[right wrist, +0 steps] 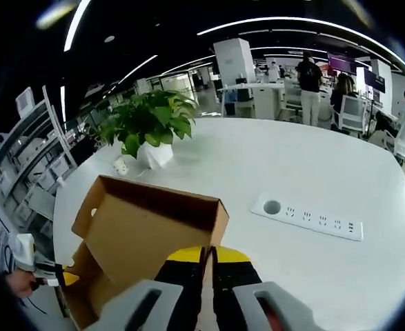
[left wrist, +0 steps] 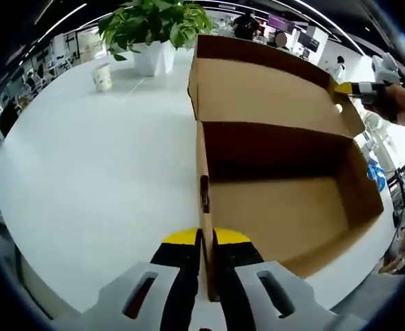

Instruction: Operate the shoe box by opening the lid, removing the specified soft item, and placing it in the target area until the item is outside and the box remains undamaged.

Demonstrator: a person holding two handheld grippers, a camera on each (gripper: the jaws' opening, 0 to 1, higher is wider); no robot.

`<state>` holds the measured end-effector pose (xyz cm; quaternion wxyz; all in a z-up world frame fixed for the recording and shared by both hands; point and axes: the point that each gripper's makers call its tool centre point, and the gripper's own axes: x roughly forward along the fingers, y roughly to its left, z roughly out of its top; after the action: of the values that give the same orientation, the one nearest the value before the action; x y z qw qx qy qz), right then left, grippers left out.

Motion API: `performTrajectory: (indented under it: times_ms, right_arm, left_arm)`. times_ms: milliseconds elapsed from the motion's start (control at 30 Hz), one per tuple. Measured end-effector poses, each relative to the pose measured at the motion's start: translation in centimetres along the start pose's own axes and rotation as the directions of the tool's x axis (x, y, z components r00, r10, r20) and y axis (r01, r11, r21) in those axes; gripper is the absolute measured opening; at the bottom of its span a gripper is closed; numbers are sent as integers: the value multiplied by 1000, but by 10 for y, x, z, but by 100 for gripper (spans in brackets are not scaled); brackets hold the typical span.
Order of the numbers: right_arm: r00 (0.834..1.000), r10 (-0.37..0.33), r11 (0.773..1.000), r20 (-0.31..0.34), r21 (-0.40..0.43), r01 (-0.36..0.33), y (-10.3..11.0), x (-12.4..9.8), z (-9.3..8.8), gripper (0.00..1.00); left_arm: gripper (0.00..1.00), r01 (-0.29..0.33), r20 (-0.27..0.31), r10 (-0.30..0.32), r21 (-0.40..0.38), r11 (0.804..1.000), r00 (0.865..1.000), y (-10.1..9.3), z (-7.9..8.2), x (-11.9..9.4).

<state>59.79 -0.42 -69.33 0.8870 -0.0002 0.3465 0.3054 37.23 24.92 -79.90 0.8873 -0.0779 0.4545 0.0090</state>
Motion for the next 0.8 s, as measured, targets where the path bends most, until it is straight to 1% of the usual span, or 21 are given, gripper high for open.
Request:
performTrajectory:
  times_ms: [233,367,533,667,800]
  right_arm:
    - [1000,0,1000,10,-26,0,-2,-14,-4,0]
    - [999,-5,999,33,-44,7,2,-26,-5,0]
    - [999,2,998,51,-68,1,4,-35,-3,0]
    - [997,3,996,71,-84,3,9,-44,-4,0]
    - [995,4,998,95,-63,2,22,-61,-9,0]
  left_arm:
    - [3,-25,-2,25,14,1000,1000,1,1,3]
    - [3,-35,0,35,11,999,999,0,1,4]
    - [3,-49,-1,49,18,999,999,0,0,7]
    - [3,-57,-7,57,17,998,998,0,0,7]
    - [3,-53,4,53,16,998,999,0,-1,7]
